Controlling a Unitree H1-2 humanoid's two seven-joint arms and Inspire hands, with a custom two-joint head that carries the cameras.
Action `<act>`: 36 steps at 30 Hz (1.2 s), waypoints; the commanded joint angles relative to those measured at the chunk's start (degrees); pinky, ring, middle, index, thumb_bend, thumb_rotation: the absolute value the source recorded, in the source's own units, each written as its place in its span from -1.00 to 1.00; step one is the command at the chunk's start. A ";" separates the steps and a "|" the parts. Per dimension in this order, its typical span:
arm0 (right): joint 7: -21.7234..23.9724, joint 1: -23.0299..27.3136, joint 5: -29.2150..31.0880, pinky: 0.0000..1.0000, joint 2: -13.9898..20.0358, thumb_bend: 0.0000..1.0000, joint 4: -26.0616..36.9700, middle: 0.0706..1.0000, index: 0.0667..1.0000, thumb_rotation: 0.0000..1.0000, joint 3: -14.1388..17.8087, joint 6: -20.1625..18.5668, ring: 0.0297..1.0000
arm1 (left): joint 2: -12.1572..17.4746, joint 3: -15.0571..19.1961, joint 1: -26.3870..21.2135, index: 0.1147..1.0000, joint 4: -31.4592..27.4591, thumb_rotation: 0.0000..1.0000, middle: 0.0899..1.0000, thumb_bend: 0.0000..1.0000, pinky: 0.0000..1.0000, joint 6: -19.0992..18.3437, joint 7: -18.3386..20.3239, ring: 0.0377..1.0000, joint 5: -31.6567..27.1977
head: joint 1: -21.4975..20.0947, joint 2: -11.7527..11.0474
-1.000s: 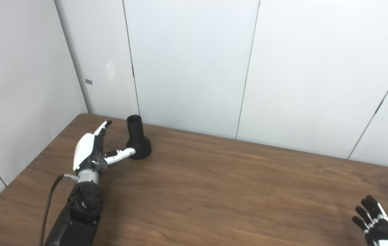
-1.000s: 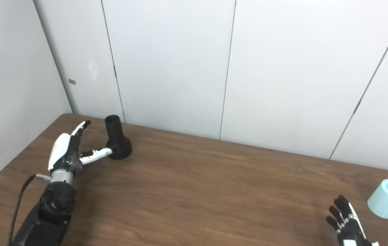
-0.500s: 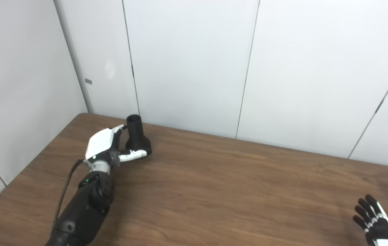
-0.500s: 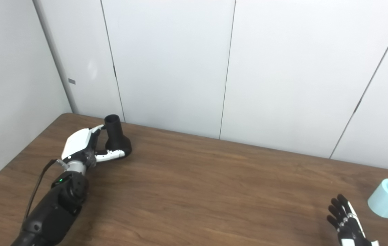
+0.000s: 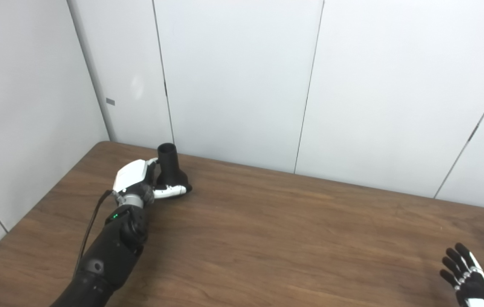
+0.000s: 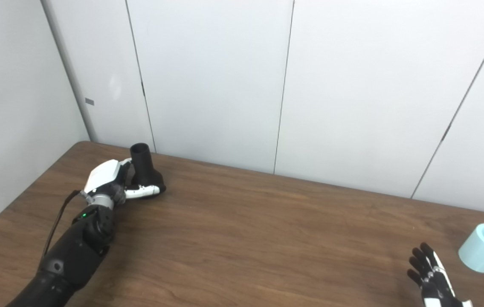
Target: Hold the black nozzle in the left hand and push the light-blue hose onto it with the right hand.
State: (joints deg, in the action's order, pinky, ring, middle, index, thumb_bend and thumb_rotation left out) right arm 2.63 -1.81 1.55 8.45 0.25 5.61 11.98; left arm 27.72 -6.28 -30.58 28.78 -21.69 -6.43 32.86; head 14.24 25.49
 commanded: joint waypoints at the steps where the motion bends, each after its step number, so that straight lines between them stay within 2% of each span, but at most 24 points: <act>1: -0.62 -3.67 -0.61 0.78 -1.48 0.34 -5.01 0.82 0.86 0.88 -0.70 0.93 0.83 | 0.94 0.08 -4.19 0.76 0.42 0.26 0.84 1.00 1.00 1.83 -1.59 0.95 0.19 | -0.03 0.16; 8: -0.65 -3.83 -0.55 0.83 -1.66 0.26 -4.60 0.85 0.89 0.88 -0.60 0.93 0.85 | 0.58 -1.57 -6.08 0.74 1.81 0.29 0.84 1.00 1.00 1.07 -1.37 0.94 0.78 | -0.12 0.29; 10: -0.87 -3.80 -0.84 0.81 -1.72 0.29 -4.50 0.83 0.88 0.87 -0.58 0.84 0.84 | 0.37 -1.74 -6.24 0.72 1.88 0.25 0.83 1.00 1.00 0.97 -1.47 0.93 0.64 | -0.15 0.33; 13: -0.97 -3.83 -1.06 0.79 -1.72 0.28 -4.29 0.82 0.87 0.87 -0.55 0.79 0.83 | 0.00 -1.97 -6.61 0.68 3.13 0.19 0.80 0.97 1.00 1.48 -2.02 0.91 0.50 | -0.17 0.59; 21: -1.27 -4.15 -1.91 0.80 -1.71 0.26 -3.61 0.83 0.87 0.89 -0.61 0.63 0.84 | -0.12 -2.63 -7.33 0.61 6.56 0.16 0.79 0.95 1.00 2.96 -2.10 0.90 0.39 | -0.22 0.86; 31: -1.70 -4.39 -3.49 0.79 -1.74 0.21 -2.75 0.82 0.88 0.93 -0.64 0.56 0.84 | -0.11 -4.00 -7.68 0.59 8.72 0.16 0.74 0.96 1.00 2.43 -2.69 0.85 1.15 | -0.22 1.18; 34: -1.71 -4.59 -3.45 0.81 -1.71 0.18 -2.46 0.83 0.89 0.93 -0.59 0.58 0.84 | -0.14 -4.70 -8.01 0.56 9.86 0.12 0.65 0.94 0.92 2.40 -3.04 0.76 1.38 | -0.15 1.39; 35: -1.71 -4.66 -3.49 0.80 -1.68 0.18 -2.39 0.82 0.88 0.93 -0.61 0.73 0.83 | -0.31 -4.57 -8.14 0.54 10.33 0.11 0.61 0.93 0.85 2.58 -3.22 0.72 1.04 | -0.16 1.43; 36: -1.72 -4.71 -3.58 0.79 -1.65 0.18 -2.32 0.82 0.88 0.93 -0.63 0.84 0.83 | -0.50 -4.22 -8.32 0.49 10.97 0.01 0.53 0.90 0.73 3.00 -3.42 0.64 0.39 | -0.15 1.50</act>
State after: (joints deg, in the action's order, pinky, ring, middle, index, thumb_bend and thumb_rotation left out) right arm 1.54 -2.49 -1.88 8.12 1.65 5.63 11.93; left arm 26.46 -10.69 -36.79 39.36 -19.34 -9.63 33.48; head 14.06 26.89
